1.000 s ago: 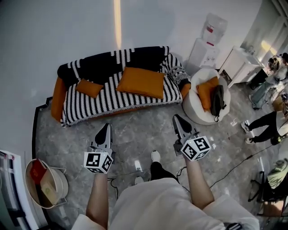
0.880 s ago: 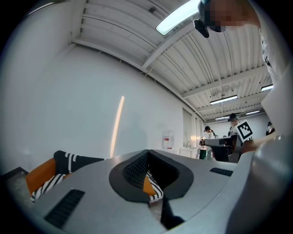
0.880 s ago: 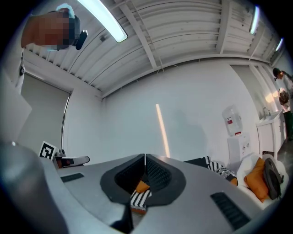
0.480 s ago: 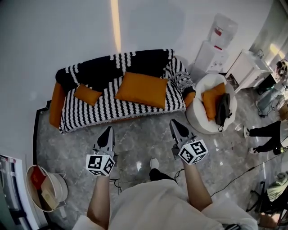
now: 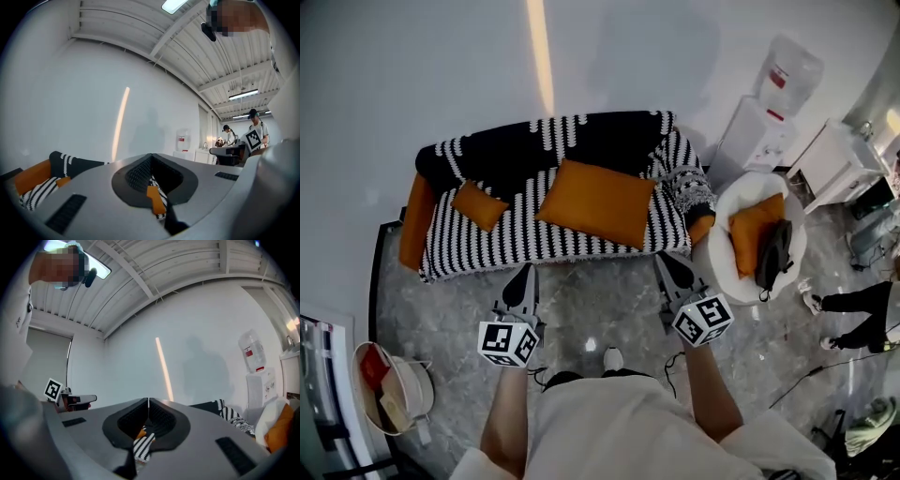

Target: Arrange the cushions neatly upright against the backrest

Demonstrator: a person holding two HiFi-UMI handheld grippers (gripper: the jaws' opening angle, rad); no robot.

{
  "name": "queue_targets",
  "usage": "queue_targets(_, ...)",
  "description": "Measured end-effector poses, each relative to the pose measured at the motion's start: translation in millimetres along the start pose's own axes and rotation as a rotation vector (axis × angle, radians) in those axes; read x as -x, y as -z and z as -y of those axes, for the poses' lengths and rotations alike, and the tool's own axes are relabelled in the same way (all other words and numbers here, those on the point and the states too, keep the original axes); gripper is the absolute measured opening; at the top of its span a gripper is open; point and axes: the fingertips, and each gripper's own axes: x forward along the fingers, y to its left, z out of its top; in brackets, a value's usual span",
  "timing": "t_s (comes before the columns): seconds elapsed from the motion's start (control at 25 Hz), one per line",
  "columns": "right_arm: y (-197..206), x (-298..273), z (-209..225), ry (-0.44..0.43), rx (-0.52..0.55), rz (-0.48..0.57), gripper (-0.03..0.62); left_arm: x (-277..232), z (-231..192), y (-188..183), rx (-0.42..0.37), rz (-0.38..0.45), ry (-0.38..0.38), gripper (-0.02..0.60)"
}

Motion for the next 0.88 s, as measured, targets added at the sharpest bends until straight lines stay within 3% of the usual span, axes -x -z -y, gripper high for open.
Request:
queue_targets(0.4, 10.5, -38.3, 38.7, -0.025, -0.019, -0.042, 0.026, -50.7, -11.1, 16.9, 0.006, -0.058, -0.018, 0.018)
queue_targets(0.6, 20.0, -66.1, 57.7, 0.003, -0.048, -0.054, 0.026, -88.1, -29.7, 29.7, 0.022, -0.097, 0.032, 0.018)
queue_targets(0.88, 25.6, -138.9, 80.0, 0.039, -0.028, -0.082, 0.025, -163.4, -89.2, 33.5, 0.044, -0.115, 0.104, 0.018)
